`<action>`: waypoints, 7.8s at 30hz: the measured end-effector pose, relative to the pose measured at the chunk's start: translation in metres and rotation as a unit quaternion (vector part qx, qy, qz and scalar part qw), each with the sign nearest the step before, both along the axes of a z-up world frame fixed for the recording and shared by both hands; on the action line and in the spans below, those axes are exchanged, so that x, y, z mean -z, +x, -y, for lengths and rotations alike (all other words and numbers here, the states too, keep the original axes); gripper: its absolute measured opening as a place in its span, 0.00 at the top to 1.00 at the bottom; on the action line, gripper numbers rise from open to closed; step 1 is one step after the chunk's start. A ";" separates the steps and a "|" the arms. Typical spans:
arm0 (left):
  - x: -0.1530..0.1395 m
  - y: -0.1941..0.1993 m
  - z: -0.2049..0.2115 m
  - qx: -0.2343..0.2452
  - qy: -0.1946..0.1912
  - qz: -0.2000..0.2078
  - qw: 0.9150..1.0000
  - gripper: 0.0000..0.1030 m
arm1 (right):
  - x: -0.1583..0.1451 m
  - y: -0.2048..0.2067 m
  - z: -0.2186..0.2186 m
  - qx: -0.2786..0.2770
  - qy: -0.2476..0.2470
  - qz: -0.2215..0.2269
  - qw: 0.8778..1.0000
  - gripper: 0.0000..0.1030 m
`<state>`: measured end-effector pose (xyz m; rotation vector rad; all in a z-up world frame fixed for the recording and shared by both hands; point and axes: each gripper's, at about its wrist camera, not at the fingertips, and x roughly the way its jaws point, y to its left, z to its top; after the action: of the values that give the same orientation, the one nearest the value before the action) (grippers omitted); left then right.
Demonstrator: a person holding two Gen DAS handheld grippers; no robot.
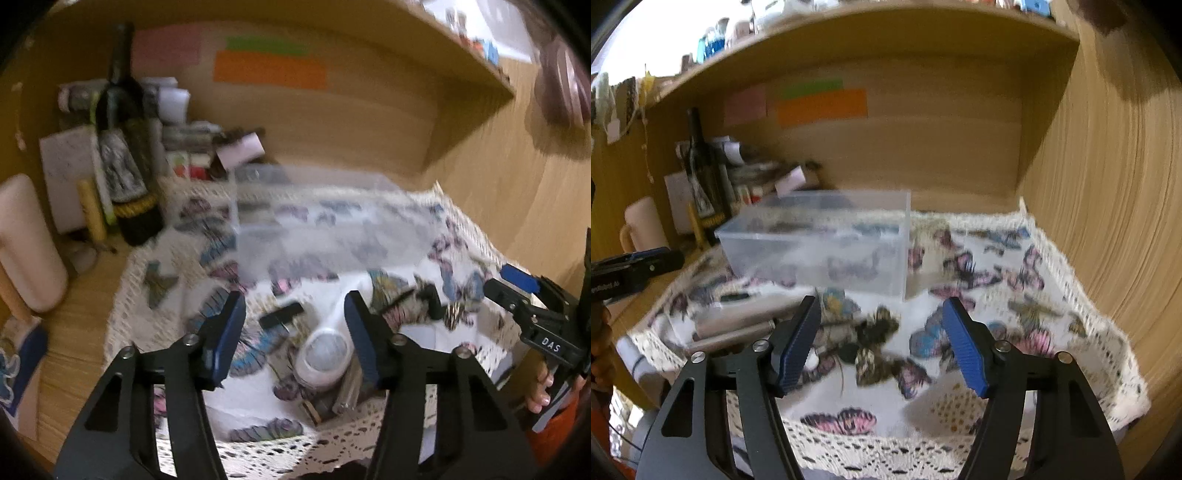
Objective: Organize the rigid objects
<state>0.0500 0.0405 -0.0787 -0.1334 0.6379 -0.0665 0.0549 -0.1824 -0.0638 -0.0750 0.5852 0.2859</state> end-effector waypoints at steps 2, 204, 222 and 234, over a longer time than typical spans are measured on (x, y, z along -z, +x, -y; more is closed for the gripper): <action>0.009 0.004 0.006 0.009 0.000 -0.011 1.000 0.47 | 0.009 0.002 0.000 -0.002 0.000 -0.015 1.000 0.38; -0.007 0.056 -0.017 0.018 0.002 -0.053 0.998 0.86 | 0.002 0.047 -0.050 -0.059 0.035 -0.018 0.997 0.60; -0.052 0.107 -0.017 0.020 -0.005 -0.001 1.000 0.86 | -0.046 0.106 -0.060 -0.045 0.012 0.045 0.998 0.60; -0.014 0.157 0.001 0.044 0.011 -0.062 0.997 0.86 | 0.001 0.149 -0.078 -0.052 -0.020 -0.032 0.998 0.60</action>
<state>0.2069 0.0393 -0.0651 -0.0877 0.7690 -0.1364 0.2040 -0.1047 -0.0645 -0.1348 0.6518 0.3785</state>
